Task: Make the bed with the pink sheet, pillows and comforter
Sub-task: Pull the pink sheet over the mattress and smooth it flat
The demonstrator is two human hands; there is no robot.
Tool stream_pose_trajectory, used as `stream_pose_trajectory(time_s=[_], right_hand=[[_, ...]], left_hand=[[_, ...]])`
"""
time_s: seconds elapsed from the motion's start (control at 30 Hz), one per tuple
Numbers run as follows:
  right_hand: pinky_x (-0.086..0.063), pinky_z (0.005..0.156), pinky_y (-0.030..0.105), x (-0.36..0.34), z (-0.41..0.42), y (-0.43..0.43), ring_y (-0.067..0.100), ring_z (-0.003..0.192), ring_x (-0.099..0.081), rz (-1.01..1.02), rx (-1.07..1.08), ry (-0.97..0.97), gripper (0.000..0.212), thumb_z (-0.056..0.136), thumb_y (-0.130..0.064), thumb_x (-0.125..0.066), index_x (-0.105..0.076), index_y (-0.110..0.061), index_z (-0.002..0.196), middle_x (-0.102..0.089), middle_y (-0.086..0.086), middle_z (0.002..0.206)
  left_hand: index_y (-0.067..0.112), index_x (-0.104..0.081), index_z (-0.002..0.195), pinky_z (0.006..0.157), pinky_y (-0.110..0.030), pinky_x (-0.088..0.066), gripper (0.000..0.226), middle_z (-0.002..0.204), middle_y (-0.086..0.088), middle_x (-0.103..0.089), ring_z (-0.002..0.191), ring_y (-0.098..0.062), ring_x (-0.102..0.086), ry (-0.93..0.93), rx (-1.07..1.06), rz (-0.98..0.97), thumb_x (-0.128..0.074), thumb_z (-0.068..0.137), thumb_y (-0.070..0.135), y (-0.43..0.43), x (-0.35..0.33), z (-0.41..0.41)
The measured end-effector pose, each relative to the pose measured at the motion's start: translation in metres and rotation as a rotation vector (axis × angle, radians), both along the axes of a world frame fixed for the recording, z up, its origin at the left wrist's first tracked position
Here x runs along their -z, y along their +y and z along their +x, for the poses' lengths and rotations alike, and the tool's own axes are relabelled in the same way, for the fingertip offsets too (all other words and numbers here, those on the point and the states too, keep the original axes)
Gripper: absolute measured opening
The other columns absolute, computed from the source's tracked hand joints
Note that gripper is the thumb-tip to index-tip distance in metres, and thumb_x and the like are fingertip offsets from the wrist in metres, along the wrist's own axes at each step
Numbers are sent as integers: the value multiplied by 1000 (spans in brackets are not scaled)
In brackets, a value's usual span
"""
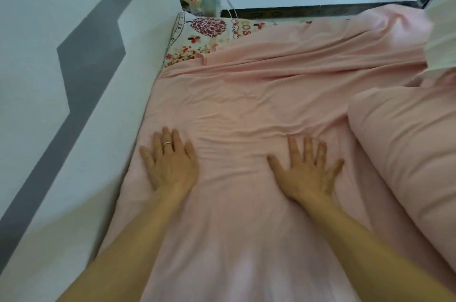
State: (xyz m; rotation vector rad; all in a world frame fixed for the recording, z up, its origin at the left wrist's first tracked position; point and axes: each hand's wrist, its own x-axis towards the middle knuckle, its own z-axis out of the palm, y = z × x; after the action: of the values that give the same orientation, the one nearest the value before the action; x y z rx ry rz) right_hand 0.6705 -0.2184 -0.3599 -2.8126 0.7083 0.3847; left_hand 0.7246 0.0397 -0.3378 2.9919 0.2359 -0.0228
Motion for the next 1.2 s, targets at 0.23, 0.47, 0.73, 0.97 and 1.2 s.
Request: stream_pose_trajectory(time_s=[0.23,0.47,0.73,0.97,1.2], right_hand=[[14,117,56,-13,-114,91,14,149,21,107,-569,-103,67,92,-73,-13,11,-52,150,26,-15,158],[-1,117,62,-41,-167,-10,25,152,11,-48,92,189,81,86,-78,-7,6,-38,156,13,-4,165],[-8,116,57,-36,-317,90,27,151,-14,119,-529,3,72,90,-76,-23,-16,-45,154,-7,-5,165],[-6,114,69,-64,-410,29,33,150,17,12,16,192,91,72,-82,1,13,-42,153,27,-2,161],[-15,104,79,-72,-514,98,26,152,2,135,-718,79,71,87,-74,-34,-18,-50,152,0,-5,166]], left_hand=[[39,-22,152,118,-41,-9,57,160,8,-16,148,-19,-18,35,397,86,-17,97,53,40,15,-119],[15,-27,152,117,-52,-11,66,160,-3,-20,148,-24,-15,53,245,192,-12,96,45,86,-5,-133],[35,-35,148,116,-49,-19,57,159,5,-24,146,-18,-24,118,383,50,-34,93,49,68,-12,-329],[8,-42,145,112,-55,-22,62,154,-10,-34,142,-29,-32,109,118,126,-23,97,42,120,-49,-401],[38,-25,151,115,-49,-16,58,160,5,-17,147,-21,-20,296,272,-2,-21,96,56,75,-38,-578]])
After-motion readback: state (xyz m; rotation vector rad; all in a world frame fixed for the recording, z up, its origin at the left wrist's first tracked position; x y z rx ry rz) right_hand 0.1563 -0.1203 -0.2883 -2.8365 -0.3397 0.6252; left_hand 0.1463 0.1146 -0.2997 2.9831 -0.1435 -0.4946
